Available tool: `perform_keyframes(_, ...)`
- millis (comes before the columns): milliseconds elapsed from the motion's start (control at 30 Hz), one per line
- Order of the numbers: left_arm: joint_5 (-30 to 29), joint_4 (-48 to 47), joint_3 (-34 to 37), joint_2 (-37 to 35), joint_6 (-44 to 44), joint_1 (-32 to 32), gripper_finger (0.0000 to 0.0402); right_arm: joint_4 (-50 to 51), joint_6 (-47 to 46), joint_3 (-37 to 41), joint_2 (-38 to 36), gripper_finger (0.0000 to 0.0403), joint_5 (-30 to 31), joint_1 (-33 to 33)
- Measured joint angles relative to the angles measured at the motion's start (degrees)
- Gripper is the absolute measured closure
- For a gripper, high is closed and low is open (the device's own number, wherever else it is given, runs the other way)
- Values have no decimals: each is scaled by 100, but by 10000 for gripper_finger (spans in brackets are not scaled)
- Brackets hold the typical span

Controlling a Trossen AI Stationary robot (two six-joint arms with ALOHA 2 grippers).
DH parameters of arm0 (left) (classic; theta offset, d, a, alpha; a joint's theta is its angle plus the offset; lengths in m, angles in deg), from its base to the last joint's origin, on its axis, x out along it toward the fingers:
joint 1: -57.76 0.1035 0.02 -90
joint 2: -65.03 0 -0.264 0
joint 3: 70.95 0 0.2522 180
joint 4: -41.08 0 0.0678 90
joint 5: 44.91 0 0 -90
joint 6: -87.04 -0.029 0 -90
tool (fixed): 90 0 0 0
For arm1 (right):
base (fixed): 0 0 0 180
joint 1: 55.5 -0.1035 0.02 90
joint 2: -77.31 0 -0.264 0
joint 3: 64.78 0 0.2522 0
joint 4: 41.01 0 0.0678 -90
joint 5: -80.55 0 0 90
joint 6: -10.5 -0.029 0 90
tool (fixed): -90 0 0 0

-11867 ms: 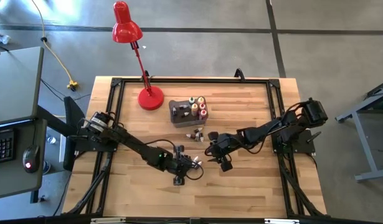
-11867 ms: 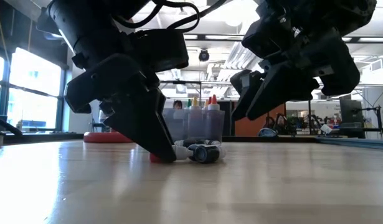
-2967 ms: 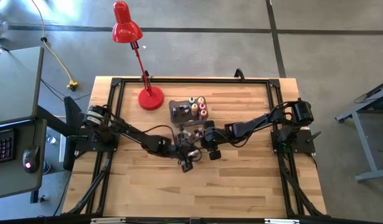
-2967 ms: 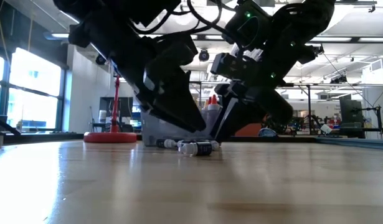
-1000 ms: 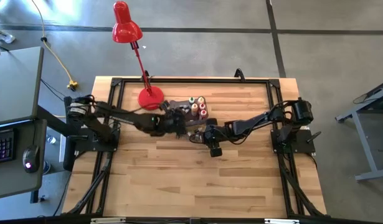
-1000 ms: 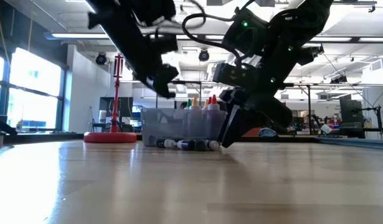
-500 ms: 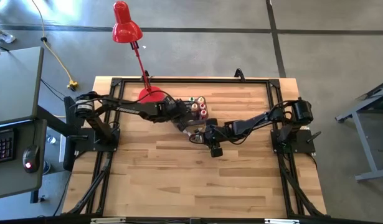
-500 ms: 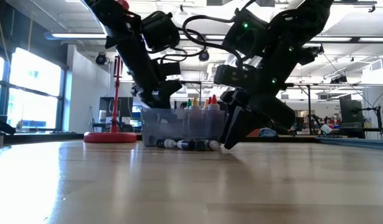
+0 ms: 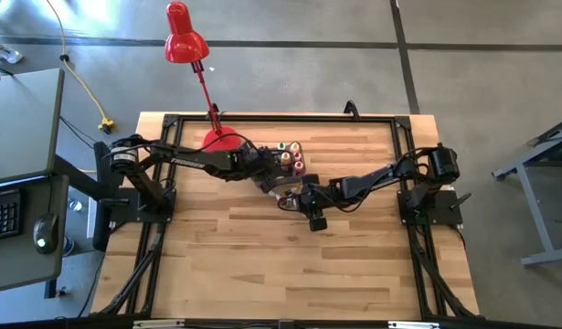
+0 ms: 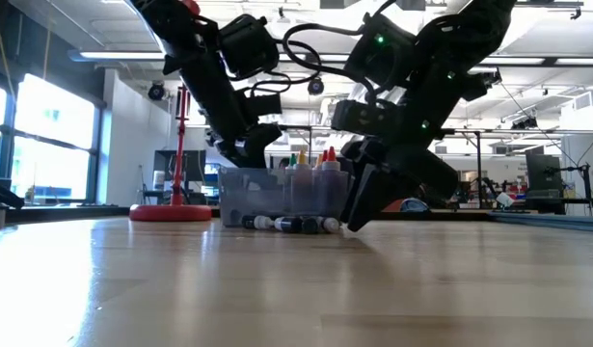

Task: Pick & Place food coloring
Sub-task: Put the bottom small black food coloring bottle into the bin

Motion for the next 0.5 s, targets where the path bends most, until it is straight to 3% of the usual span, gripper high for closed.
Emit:
perform_keyframes(367, 289, 27, 0, 46, 330, 11, 332, -2, 0, 0, 2, 246, -77, 0)
perform_keyframes(500, 302, 28, 2, 52, 316, 11, 314, -47, 2, 0, 2, 246, -75, 0)
